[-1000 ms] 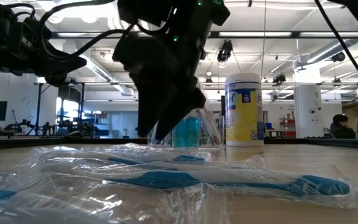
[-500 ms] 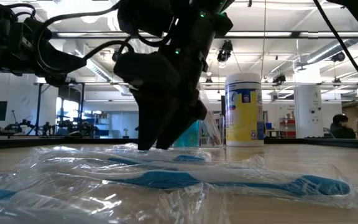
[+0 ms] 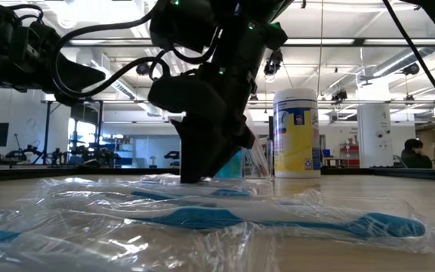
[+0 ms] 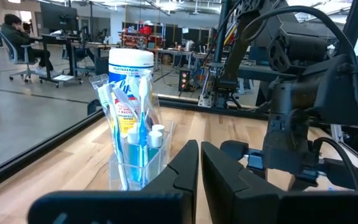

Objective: Pick & Place toothbrushing station
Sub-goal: Put the blue toothbrush into the transparent organizer

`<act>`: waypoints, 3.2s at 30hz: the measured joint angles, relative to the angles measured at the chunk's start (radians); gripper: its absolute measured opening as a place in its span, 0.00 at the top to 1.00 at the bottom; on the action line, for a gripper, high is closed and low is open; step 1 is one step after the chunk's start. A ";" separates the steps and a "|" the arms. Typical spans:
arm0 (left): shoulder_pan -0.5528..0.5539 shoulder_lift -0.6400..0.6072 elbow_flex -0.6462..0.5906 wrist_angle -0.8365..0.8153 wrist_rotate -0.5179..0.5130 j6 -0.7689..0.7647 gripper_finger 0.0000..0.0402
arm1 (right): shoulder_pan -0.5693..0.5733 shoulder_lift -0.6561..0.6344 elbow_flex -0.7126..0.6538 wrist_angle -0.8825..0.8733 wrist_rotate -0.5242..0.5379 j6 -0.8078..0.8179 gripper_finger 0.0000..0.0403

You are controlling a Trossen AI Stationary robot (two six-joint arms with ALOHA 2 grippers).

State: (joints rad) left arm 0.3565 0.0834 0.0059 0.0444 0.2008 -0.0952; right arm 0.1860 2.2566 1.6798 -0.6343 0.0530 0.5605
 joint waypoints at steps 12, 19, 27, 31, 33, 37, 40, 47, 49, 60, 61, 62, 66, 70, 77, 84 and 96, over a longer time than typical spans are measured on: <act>0.000 0.000 0.000 0.000 0.000 -0.010 0.94 | 0.011 -0.035 0.036 0.005 -0.012 -0.086 0.95; 0.000 0.000 0.000 0.000 0.000 -0.010 0.94 | 0.035 -0.163 0.036 0.034 0.004 -0.202 0.95; 0.000 0.004 0.000 0.000 0.000 -0.010 0.94 | 0.080 -0.399 -0.097 0.285 0.078 -0.427 0.95; 0.000 0.009 0.000 0.000 0.000 -0.011 0.94 | 0.076 -0.532 -0.285 0.485 0.078 -0.487 0.95; 0.000 0.011 0.000 -0.001 0.002 -0.016 0.94 | 0.066 -0.582 -0.396 0.610 0.078 -0.493 0.95; 0.000 0.011 0.000 -0.003 0.005 -0.032 0.94 | 0.038 -0.634 -0.604 0.878 0.078 -0.510 0.96; 0.000 0.014 0.000 0.002 0.006 -0.058 0.94 | 0.020 -0.643 -0.722 1.064 0.076 -0.520 0.96; -0.001 0.023 0.000 0.050 0.040 -0.064 0.94 | 0.006 -0.617 -0.876 1.385 0.062 -0.599 0.96; -0.003 0.030 0.004 0.085 0.067 -0.064 0.94 | 0.002 -0.616 -0.908 1.464 -0.002 -0.627 0.96; -0.046 0.171 0.036 0.331 0.077 -0.064 0.97 | -0.010 -0.598 -0.933 1.536 0.001 -0.646 0.96; -0.052 0.190 0.036 0.356 0.077 -0.060 0.95 | -0.014 -0.594 -0.928 1.537 0.027 -0.643 0.96; -0.060 0.210 0.036 0.378 0.078 -0.055 0.93 | -0.018 -0.591 -0.923 1.538 0.052 -0.639 0.96; -0.106 0.292 0.048 0.462 0.095 -0.022 0.79 | -0.046 -0.570 -0.886 1.537 0.080 -0.608 0.96; -0.152 0.370 0.093 0.486 0.095 0.016 0.63 | -0.070 -0.538 -0.807 1.485 0.077 -0.597 0.96; -0.176 0.458 0.188 0.504 0.071 0.029 0.45 | -0.095 -0.459 -0.628 1.324 0.078 -0.629 0.96; -0.178 0.541 0.240 0.504 0.087 0.032 0.45 | -0.118 -0.389 -0.460 1.215 0.081 -0.674 0.96; -0.178 0.625 0.270 0.555 0.092 0.035 0.46 | -0.128 -0.311 -0.295 1.097 0.079 -0.703 0.96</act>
State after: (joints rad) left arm 0.1783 0.7082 0.2756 0.5990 0.2930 -0.0605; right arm 0.0578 1.9456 1.3845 0.4624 0.1322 -0.1429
